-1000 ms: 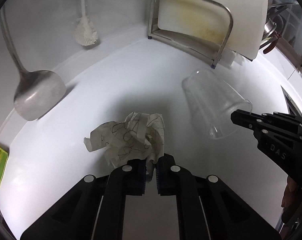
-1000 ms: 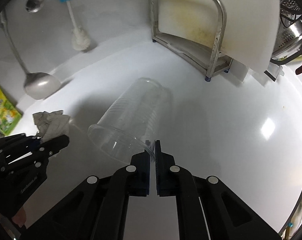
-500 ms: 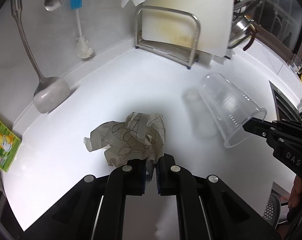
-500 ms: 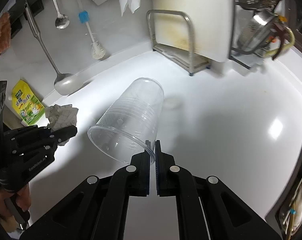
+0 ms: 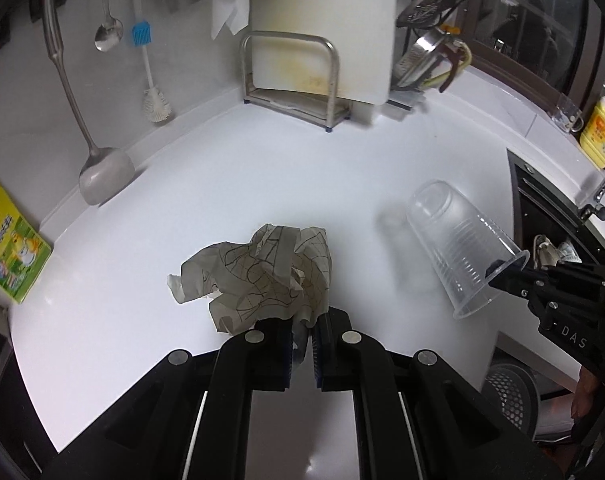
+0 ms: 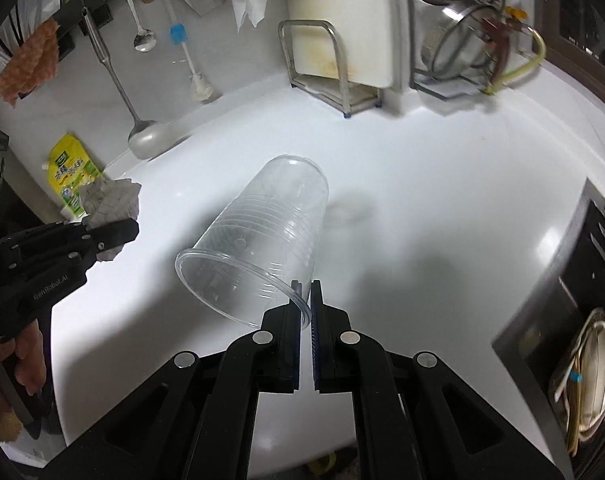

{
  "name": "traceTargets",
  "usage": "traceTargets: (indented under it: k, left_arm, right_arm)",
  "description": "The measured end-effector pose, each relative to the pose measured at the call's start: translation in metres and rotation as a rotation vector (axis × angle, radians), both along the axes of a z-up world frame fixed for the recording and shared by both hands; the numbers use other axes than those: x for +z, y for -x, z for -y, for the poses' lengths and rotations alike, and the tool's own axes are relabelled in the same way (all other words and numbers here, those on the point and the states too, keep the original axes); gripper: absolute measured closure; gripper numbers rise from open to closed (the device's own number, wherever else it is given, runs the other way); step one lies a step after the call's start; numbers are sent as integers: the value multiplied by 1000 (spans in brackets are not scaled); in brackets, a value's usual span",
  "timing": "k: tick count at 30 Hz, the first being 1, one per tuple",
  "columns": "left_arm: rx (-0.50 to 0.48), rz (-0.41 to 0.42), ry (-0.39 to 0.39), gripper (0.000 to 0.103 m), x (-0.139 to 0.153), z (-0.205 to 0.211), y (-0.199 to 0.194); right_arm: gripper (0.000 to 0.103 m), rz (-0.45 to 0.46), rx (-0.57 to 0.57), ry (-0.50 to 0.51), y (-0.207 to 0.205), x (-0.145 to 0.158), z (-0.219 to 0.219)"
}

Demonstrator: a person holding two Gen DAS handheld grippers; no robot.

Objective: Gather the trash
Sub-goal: 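Carry the crumpled paper and clear cup over the grey mesh bin with both tools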

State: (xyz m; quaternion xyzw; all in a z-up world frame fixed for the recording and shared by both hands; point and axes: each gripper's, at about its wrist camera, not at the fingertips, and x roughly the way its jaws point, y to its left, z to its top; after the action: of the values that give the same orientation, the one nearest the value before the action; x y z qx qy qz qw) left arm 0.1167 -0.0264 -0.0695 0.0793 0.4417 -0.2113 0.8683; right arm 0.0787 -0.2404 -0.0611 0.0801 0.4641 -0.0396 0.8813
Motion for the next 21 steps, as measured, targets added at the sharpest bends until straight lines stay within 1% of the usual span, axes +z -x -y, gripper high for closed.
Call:
traceTargets:
  k: [7, 13, 21]
  left_arm:
    - [20, -4, 7, 95, 3, 9, 43]
    - [30, 1, 8, 95, 5, 19, 77]
    - [36, 3, 16, 95, 8, 32, 115]
  right_arm:
    - [99, 2, 20, -23, 50, 8, 5]
    - [99, 0, 36, -20, 90, 13, 11]
    - [99, -2, 47, -24, 132, 18, 21]
